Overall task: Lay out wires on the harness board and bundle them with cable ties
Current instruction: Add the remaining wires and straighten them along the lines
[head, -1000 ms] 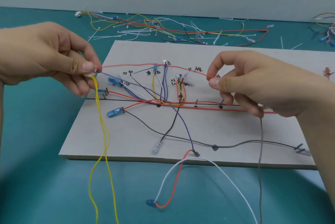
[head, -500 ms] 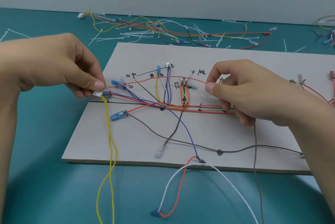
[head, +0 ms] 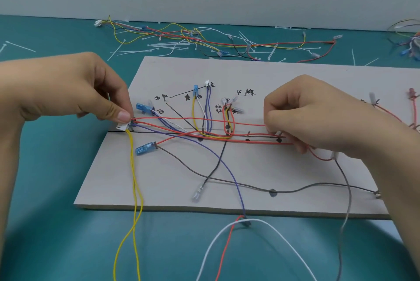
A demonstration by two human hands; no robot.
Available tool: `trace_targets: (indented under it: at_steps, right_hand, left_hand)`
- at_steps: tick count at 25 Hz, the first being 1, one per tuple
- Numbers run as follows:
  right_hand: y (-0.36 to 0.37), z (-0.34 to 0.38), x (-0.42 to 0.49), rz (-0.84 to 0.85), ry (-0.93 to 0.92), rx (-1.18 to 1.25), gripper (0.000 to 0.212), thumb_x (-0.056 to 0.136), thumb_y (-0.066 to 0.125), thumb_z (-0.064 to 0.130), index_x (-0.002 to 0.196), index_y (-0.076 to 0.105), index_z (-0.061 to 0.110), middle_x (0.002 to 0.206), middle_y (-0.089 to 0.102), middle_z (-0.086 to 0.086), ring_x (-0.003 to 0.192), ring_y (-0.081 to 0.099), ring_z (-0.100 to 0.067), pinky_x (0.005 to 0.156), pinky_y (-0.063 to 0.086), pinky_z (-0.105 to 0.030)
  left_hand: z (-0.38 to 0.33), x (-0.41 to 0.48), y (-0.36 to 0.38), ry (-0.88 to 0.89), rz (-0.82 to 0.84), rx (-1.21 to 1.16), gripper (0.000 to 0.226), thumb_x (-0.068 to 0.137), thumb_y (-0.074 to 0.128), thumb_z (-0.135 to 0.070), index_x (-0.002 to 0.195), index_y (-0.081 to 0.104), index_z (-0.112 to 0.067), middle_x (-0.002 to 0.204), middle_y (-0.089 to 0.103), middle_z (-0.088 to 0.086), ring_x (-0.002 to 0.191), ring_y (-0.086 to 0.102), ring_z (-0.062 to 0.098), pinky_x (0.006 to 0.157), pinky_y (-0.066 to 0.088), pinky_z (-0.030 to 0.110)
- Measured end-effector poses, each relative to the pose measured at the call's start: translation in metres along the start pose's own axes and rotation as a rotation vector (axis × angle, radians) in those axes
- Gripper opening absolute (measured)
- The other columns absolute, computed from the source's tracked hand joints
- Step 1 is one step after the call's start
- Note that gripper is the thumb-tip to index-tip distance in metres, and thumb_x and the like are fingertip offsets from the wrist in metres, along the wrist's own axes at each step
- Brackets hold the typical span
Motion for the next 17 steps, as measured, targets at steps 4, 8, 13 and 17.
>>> trace_targets:
  at_steps: [4, 8, 13, 17]
  right_hand:
    - [0.001, 0.001, 0.001, 0.021, 0.008, -0.025, 0.017, 0.072, 0.053, 0.022, 0.062, 0.058, 0.009, 0.045, 0.048, -0.001, 0.04, 0.053, -0.017, 0.045, 0.046, -0.028]
    - [0.001, 0.002, 0.001, 0.023, 0.02, -0.03, 0.021, 0.065, 0.05, 0.028, 0.062, 0.057, 0.008, 0.046, 0.045, 0.0, 0.041, 0.047, -0.017, 0.046, 0.047, -0.031]
    - [0.002, 0.004, 0.001, 0.003, 0.026, -0.044, 0.019, 0.069, 0.053, 0.026, 0.063, 0.057, 0.008, 0.046, 0.044, 0.001, 0.042, 0.043, -0.016, 0.047, 0.045, -0.032]
    - [0.002, 0.003, 0.001, -0.001, 0.041, -0.046, 0.019, 0.079, 0.057, 0.015, 0.062, 0.058, 0.008, 0.045, 0.043, 0.002, 0.042, 0.042, -0.014, 0.046, 0.043, -0.029]
  left_hand:
    - [0.001, 0.002, 0.003, 0.032, 0.037, -0.035, 0.065, 0.046, 0.081, -0.085, 0.083, 0.082, -0.032, 0.065, 0.073, 0.002, 0.05, 0.057, 0.006, 0.043, 0.046, 0.022]
    - [0.001, 0.005, 0.004, 0.066, 0.061, -0.039, 0.066, 0.045, 0.081, -0.084, 0.081, 0.081, -0.029, 0.062, 0.071, 0.003, 0.052, 0.059, 0.008, 0.045, 0.046, 0.02]
    - [0.003, 0.006, 0.005, 0.085, 0.11, -0.032, 0.059, 0.052, 0.082, -0.077, 0.079, 0.079, -0.025, 0.063, 0.07, 0.005, 0.055, 0.061, 0.01, 0.048, 0.046, 0.02]
    - [0.012, 0.013, 0.006, 0.066, 0.084, 0.023, 0.027, 0.063, 0.075, -0.051, 0.077, 0.077, -0.028, 0.063, 0.071, 0.005, 0.055, 0.059, 0.012, 0.054, 0.048, 0.024]
Point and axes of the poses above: each hand's wrist, its own x-axis towards the middle knuckle, its own y-axis out of the palm, z = x × y, the point moved 1 cm from there along x, towards the middle knuckle
